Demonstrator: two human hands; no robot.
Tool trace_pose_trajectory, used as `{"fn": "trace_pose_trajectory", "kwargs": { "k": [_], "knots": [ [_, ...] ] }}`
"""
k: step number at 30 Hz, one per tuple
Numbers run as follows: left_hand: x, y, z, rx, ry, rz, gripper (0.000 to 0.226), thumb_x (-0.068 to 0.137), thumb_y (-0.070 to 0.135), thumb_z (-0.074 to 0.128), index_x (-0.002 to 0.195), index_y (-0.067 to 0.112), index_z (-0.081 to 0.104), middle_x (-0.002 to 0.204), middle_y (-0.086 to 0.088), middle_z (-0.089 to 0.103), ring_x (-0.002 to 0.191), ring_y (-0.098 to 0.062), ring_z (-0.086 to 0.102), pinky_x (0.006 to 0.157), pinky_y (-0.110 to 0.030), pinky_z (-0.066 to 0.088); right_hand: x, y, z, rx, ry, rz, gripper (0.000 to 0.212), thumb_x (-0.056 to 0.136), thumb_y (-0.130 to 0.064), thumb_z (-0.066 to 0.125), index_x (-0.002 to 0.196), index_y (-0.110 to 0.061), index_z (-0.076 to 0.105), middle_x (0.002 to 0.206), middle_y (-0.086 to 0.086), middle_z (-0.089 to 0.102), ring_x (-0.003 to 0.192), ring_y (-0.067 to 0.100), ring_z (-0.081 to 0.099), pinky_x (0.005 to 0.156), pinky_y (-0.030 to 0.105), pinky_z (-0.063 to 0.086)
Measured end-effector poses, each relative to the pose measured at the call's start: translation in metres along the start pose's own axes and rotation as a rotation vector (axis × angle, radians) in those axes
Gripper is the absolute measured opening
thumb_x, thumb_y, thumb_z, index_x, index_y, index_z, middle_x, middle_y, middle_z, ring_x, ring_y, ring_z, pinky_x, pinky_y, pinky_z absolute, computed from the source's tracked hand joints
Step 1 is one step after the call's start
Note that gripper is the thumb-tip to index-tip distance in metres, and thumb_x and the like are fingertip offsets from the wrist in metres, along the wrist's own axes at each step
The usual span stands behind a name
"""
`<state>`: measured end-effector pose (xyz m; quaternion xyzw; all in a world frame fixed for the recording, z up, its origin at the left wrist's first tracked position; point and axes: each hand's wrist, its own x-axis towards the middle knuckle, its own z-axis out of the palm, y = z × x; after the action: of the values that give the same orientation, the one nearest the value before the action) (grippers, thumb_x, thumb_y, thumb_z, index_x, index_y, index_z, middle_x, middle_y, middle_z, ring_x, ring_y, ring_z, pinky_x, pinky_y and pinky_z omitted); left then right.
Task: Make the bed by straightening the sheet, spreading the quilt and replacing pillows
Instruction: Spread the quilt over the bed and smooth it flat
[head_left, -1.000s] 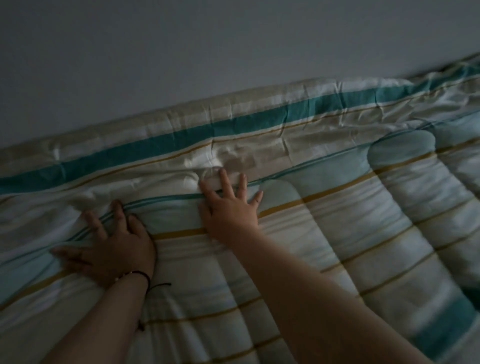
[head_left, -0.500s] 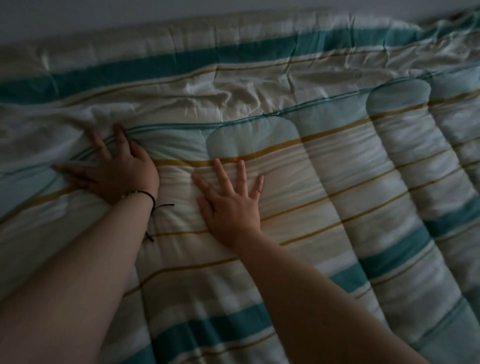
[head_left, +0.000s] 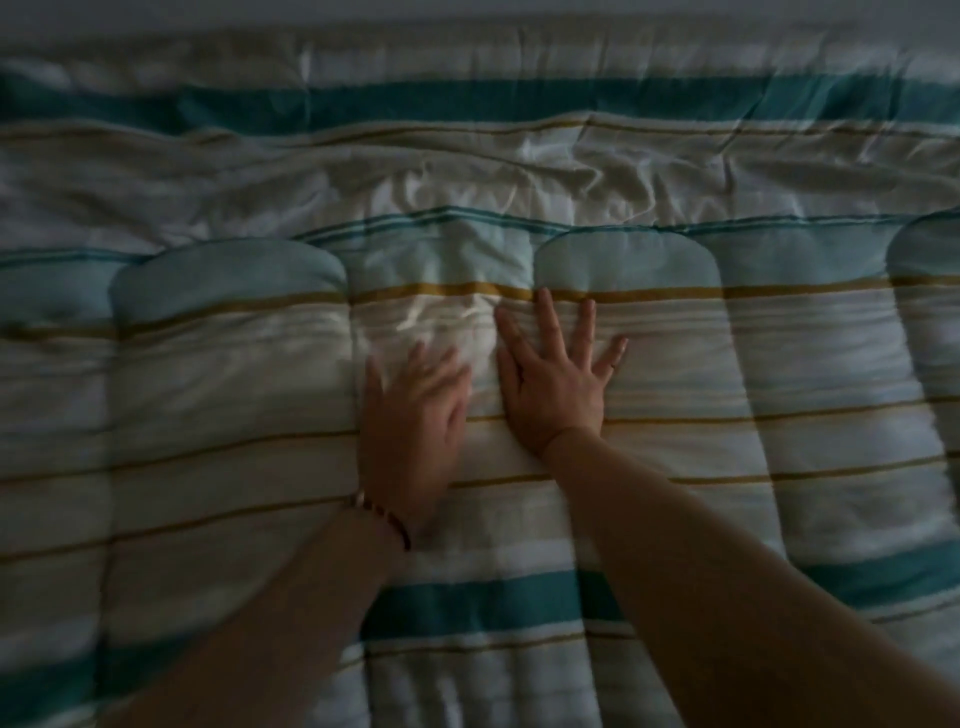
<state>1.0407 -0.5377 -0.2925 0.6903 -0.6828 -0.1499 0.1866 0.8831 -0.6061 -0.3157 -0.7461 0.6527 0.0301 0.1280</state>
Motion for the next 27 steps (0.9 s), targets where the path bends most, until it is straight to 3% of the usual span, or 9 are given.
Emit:
{"fn": "trace_pose_trajectory", "kwargs": {
  "k": [2, 5, 13, 23, 27],
  "knots": [
    [-0.061, 0.001, 0.002, -0.007, -0.027, -0.017, 0.036, 0.099, 0.032, 0.04, 0.12, 0.022, 0.067, 0.136, 0.005, 0.057, 0.134, -0.021, 0.045, 0.113, -0.05, 0.024, -0.001, 0.0, -0.001, -0.001, 0.011, -0.005, 0.05, 0.1, -0.061, 0.018, 0.149, -0.06, 0.008, 0.166, -0.012, 0.001, 0.15, 0.039, -0.012, 0.108, 0.076, -0.006],
    [-0.115, -0.002, 0.02, 0.059, -0.056, -0.106, 0.048, 0.104, 0.039, 0.024, 0.126, 0.021, 0.063, 0.142, 0.006, 0.049, 0.134, -0.022, 0.045, 0.111, -0.05, 0.027, -0.001, -0.001, -0.001, -0.008, 0.012, -0.018, 0.049, 0.1, -0.061, 0.016, 0.149, -0.059, 0.011, 0.166, -0.011, 0.002, 0.15, 0.039, -0.012, 0.107, 0.076, -0.007],
    [-0.118, 0.015, 0.052, 0.165, 0.073, -0.092, 0.032, 0.095, 0.018, 0.052, 0.124, 0.013, 0.065, 0.136, -0.002, 0.058, 0.132, -0.027, 0.048, 0.112, -0.062, 0.018, 0.001, 0.004, 0.005, 0.034, 0.06, -0.05, 0.049, 0.1, -0.061, 0.015, 0.149, -0.057, 0.015, 0.166, -0.01, 0.004, 0.15, 0.041, -0.011, 0.107, 0.075, -0.01],
    [-0.109, 0.005, 0.052, 0.191, 0.104, -0.067, 0.038, 0.098, 0.026, 0.04, 0.125, 0.013, 0.064, 0.134, -0.004, 0.059, 0.129, -0.029, 0.051, 0.11, -0.062, 0.023, -0.002, 0.009, 0.01, 0.039, 0.123, -0.073, 0.052, 0.098, -0.06, 0.016, 0.149, -0.055, 0.02, 0.166, -0.011, 0.007, 0.15, 0.042, -0.008, 0.107, 0.075, -0.01],
    [-0.105, 0.003, 0.048, 0.206, 0.064, -0.091, 0.044, 0.097, 0.029, 0.035, 0.129, 0.015, 0.061, 0.136, -0.005, 0.058, 0.129, -0.029, 0.051, 0.109, -0.062, 0.027, -0.01, 0.015, 0.008, 0.097, 0.065, -0.098, 0.051, 0.097, -0.062, 0.02, 0.146, -0.056, 0.027, 0.165, -0.016, 0.006, 0.15, 0.038, -0.012, 0.11, 0.071, -0.012]
  ]
}}
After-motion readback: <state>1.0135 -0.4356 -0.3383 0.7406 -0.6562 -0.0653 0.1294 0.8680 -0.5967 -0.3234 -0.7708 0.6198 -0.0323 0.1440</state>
